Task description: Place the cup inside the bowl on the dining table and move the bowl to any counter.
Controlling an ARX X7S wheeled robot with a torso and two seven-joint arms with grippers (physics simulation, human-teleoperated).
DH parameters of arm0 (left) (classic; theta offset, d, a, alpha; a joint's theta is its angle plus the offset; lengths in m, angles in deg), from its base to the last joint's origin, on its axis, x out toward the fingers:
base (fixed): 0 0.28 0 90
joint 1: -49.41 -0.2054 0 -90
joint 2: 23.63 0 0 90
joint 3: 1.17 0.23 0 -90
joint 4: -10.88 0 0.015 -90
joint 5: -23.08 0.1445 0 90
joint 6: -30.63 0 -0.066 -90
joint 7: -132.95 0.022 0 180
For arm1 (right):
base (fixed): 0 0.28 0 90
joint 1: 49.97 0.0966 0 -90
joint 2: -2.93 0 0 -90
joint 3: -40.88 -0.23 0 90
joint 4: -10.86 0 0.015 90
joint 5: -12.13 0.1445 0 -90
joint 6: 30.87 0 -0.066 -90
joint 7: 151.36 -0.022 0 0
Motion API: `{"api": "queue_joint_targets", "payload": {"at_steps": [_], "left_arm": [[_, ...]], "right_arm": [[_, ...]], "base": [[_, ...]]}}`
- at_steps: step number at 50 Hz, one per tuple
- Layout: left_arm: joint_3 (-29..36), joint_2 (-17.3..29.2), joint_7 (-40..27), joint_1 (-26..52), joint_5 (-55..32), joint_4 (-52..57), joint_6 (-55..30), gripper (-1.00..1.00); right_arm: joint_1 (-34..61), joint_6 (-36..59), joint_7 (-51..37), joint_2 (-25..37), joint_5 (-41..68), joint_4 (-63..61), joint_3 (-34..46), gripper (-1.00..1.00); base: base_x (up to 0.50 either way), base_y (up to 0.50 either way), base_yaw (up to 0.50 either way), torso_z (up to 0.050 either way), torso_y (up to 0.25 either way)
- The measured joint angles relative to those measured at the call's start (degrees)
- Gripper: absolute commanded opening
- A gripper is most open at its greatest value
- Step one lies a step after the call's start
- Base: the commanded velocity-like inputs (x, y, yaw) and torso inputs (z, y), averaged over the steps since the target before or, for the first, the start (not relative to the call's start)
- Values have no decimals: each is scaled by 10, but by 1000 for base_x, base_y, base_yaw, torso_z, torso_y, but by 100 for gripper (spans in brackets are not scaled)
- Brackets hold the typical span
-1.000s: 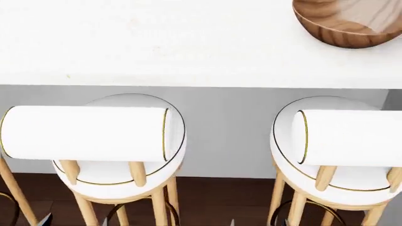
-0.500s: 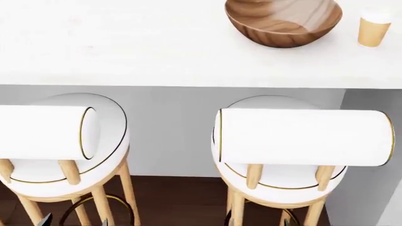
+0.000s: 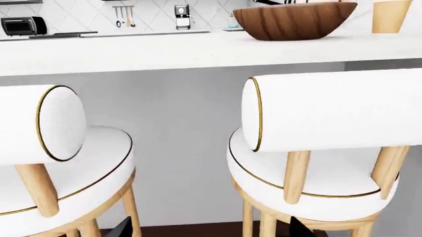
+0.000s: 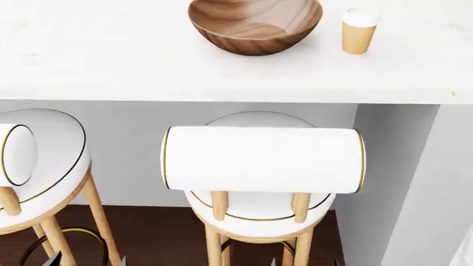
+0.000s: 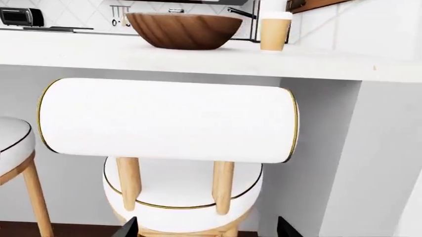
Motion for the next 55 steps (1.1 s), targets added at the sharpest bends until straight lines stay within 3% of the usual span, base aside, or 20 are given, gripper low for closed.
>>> {"api": "queue_joint_targets", "payload": {"at_steps": [14, 50, 55], "left_arm": [[2, -1, -2, 1, -2, 2, 0, 100], [-2, 7, -12, -5, -8, 16, 14, 100], [-2, 7, -15, -5, -6, 17, 17, 100]], "right_arm": [[1, -2, -2, 2, 1, 1, 1, 100], [1, -15, -2, 6, 1, 0, 10, 100], [1, -15, -3, 6, 1, 0, 11, 100]], "base": [[-1, -340, 0, 0, 0], [0, -2, 0, 0, 0], [0, 0, 0, 47, 0]]}}
